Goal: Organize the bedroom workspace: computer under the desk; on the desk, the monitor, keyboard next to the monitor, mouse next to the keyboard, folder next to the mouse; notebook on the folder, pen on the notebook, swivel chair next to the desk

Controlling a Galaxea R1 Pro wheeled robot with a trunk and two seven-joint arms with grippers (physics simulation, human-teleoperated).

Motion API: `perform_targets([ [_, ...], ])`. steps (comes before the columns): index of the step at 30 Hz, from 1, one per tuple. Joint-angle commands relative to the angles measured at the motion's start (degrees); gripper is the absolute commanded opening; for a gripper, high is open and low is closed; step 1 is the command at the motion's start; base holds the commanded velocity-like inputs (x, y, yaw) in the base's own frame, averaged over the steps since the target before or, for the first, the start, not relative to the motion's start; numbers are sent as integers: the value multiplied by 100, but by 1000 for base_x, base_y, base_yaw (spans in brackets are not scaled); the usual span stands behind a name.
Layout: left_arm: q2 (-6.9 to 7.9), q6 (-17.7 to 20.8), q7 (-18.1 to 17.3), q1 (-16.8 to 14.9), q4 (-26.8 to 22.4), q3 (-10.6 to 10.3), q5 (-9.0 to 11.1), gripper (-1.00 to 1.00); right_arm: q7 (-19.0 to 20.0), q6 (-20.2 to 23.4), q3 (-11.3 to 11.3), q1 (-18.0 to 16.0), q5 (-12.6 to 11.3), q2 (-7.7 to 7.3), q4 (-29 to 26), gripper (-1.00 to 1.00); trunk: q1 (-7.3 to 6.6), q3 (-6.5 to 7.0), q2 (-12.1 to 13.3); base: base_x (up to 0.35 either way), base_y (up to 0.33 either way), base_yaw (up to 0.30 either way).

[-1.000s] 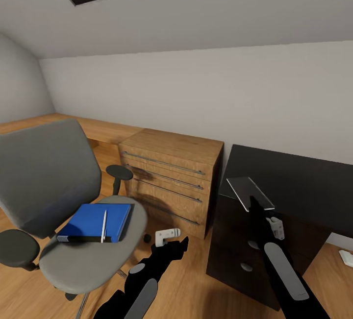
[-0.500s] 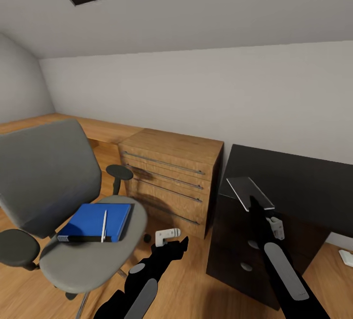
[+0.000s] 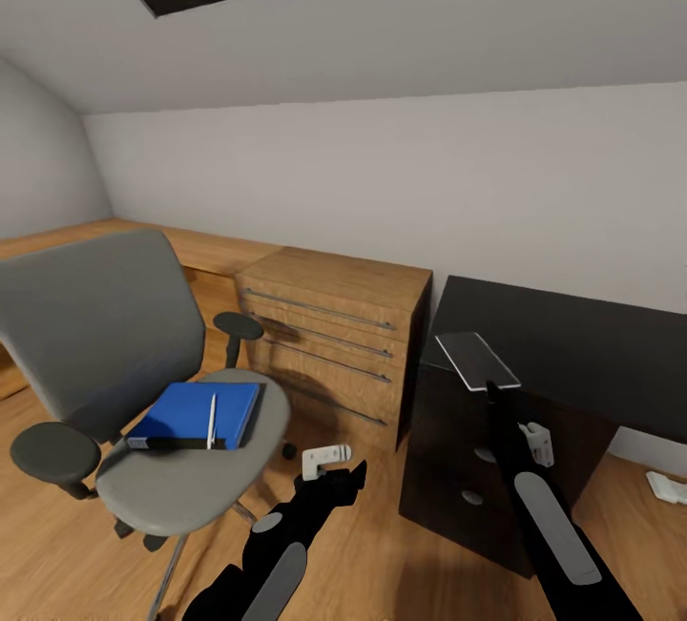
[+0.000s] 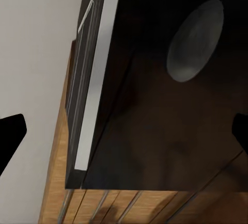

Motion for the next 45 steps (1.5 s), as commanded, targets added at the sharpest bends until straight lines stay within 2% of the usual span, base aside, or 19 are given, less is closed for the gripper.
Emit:
perform_targets([
  [1, 1, 12, 47, -6, -8, -9, 51, 100, -20, -49, 20, -4, -53, -8, -6, 100, -1, -6, -3, -30, 0, 0],
  [18, 1, 12, 47, -4, -8, -9, 50, 100, -19, -49, 20, -4, -53, -6, -6, 100, -1, -6, -3, -23, 0, 0],
  [35, 1, 12, 56, -5, 1, -9, 52, 100, -15, -54, 26, -4, -53, 0, 9, 100, -1, -6, -3, -275, 0, 0],
  [43, 1, 9, 58, -6, 90, -9, 22, 100, -9, -75, 36, -4, -49, 8, 165, 100, -1, -6, -3, -82, 0, 0],
  [45, 0, 4, 66, -4, 216, -16, 14, 100, 10, -77, 42, -4, 94, 3, 286, 100, -45, 30, 77, -8, 0, 0],
])
